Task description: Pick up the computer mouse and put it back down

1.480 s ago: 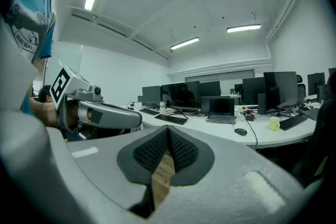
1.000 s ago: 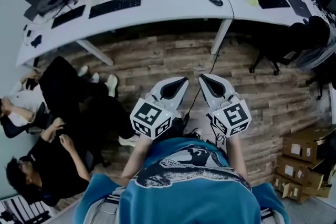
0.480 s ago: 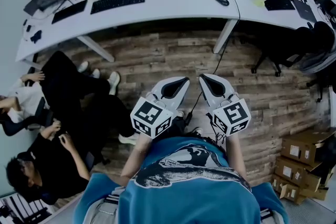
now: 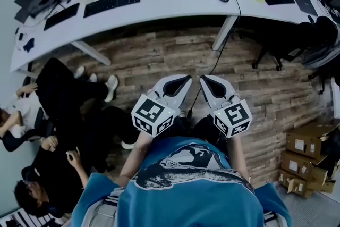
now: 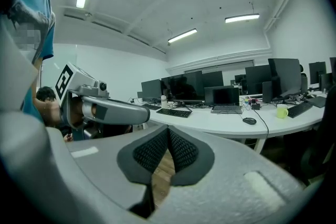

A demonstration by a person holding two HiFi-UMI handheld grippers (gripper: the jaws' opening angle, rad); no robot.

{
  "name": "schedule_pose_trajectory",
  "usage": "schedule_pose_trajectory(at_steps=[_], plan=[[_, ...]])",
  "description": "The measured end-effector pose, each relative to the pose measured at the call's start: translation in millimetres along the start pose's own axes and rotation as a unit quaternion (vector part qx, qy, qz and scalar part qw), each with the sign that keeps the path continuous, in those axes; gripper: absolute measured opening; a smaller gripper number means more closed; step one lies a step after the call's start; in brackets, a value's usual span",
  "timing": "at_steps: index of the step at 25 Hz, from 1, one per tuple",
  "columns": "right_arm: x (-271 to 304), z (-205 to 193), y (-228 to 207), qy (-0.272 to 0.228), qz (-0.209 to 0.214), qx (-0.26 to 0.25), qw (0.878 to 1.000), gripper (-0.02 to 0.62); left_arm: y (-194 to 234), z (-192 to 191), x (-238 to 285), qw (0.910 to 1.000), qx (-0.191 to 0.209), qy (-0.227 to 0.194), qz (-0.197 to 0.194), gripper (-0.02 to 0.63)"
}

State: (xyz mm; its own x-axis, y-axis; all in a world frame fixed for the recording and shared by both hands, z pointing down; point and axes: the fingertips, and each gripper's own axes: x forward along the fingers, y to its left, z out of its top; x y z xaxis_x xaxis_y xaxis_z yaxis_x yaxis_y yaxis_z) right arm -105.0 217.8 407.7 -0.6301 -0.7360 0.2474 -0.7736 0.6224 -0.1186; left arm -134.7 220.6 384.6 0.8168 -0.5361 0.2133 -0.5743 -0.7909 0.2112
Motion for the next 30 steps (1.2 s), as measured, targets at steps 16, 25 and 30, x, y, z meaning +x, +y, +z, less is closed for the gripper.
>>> schedule_pose_trajectory(at_steps=[16, 25, 30], plan=[[0.5, -7.5, -78.4, 0.006, 0.009, 0.019, 1.000, 0.002, 0.2, 1.6, 74.6, 0.9999, -0.004, 0.012, -0.003, 0.012], [-8.5, 13.7, -191.8, 0.002, 0.056, -0.004, 0.998, 0.002, -1.9, 31.2, 179.9, 0.9983, -0.017, -0.015, 0.054, 0.012], [-23.2, 17.9, -252.6, 0.000, 0.071, -0.004, 0.997, 0.002, -14.0, 41.7, 237.2, 0.9970, -0.018, -0.018, 0.073, 0.012]])
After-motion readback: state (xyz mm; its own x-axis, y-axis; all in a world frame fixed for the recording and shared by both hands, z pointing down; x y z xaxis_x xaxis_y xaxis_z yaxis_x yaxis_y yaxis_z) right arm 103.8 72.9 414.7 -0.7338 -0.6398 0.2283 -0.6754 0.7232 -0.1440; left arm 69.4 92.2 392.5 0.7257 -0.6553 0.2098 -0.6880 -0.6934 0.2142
